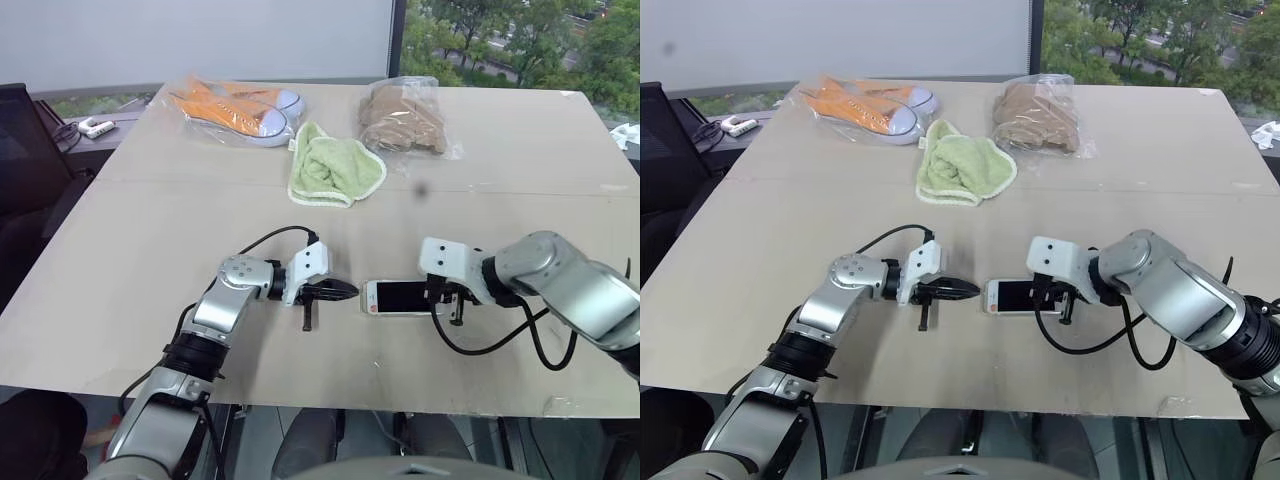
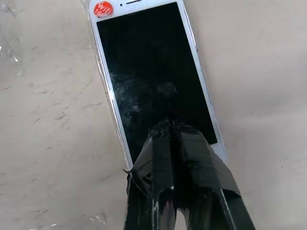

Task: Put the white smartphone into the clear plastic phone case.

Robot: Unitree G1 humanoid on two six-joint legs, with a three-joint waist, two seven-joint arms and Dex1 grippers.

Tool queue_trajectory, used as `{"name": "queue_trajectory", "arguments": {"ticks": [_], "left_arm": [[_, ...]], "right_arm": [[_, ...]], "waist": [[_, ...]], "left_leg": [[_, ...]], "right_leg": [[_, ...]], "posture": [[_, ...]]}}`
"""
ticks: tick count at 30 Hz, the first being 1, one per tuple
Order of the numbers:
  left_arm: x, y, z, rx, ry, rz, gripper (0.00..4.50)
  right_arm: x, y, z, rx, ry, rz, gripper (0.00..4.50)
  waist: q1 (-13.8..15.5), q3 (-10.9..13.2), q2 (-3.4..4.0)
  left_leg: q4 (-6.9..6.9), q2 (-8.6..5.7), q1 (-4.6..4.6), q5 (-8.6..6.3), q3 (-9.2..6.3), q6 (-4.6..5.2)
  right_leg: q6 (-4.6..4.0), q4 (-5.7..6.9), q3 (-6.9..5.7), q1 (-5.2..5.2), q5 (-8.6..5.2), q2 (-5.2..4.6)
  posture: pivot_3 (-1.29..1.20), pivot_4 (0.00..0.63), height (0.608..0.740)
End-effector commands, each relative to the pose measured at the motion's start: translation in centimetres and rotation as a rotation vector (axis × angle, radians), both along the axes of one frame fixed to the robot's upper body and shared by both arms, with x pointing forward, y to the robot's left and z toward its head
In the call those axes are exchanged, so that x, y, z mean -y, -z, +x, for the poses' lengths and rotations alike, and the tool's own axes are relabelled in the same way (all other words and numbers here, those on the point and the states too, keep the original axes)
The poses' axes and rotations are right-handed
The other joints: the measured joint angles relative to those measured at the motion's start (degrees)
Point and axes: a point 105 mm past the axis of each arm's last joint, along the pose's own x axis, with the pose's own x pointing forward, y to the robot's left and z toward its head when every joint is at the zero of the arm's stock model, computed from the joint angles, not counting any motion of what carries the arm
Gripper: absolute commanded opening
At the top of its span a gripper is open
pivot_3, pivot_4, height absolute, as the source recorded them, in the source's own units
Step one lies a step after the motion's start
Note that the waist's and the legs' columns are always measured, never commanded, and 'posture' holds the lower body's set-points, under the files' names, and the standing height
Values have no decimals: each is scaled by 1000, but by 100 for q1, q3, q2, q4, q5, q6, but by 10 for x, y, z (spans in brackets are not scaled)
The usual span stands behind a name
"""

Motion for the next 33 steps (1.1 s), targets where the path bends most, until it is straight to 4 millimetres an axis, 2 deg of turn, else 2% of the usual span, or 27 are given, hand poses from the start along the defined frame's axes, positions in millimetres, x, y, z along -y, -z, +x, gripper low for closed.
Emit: {"name": "queue_trajectory", "arguments": {"ticks": [1, 4, 8, 10, 13, 17, 21, 27, 33], "left_arm": [[-1, 6, 0, -3, -4, 28, 0], [-2, 6, 1, 1, -8, 29, 0], [0, 7, -1, -2, -1, 27, 0], [0, 7, -2, -3, 1, 26, 0], [1, 7, -2, -4, 2, 24, 0], [0, 6, -3, -5, 3, 23, 0], [0, 5, -3, -3, 1, 26, 0], [-4, 4, -2, 1, -6, 31, 0], [-19, -4, 4, 20, -36, 53, 0]], "right_arm": [[11, -20, 5, 55, 36, 18, 46], [26, -27, 8, 69, 82, 7, 46], [45, -16, 7, 48, 110, -76, 46], [42, -10, 4, 33, 95, -87, 46], [26, -2, -1, 13, 46, -73, 46], [5, -5, -1, 18, 7, -21, 46], [-4, -4, -4, 7, -17, -6, 46], [4, -1, -5, 3, 5, -29, 46], [17, -3, -2, 15, 45, -45, 46]], "waist": [[2, 0, 0], [2, 0, -1], [2, 0, -1], [-10, 0, -1], [-17, 0, -1], [-15, 0, -2], [-28, 0, -3], [-78, 0, -3], [-110, 0, -3]], "left_leg": [[0, 0, 0, 0, 0, 0], [0, 0, 0, 0, 0, 0], [0, 0, 0, -3, 1, 5], [-1, 1, 0, -4, 2, 7], [0, 2, 2, -9, 3, 15], [0, 2, 1, -3, 3, 5], [0, 3, 2, 0, 3, -1], [0, 4, 3, 0, 3, 0], [0, 4, 3, 0, 3, 1]], "right_leg": [[0, 0, 0, 0, 0, 0], [0, 0, 0, 0, 0, 0], [0, 0, 0, 0, 0, 0], [0, 0, 2, 0, 0, 0], [0, 2, 3, 0, 0, 1], [0, 2, 4, -1, 0, 1], [0, 2, 4, -1, 0, 3], [0, 4, 4, -1, 0, 4], [0, 4, 4, -1, 0, 4]], "posture": [[0, 150, 740], [0, 150, 740], [0, 150, 740], [0, 150, 740], [0, 150, 740], [0, 150, 740], [0, 150, 740], [0, 150, 740], [0, 150, 740]]}}
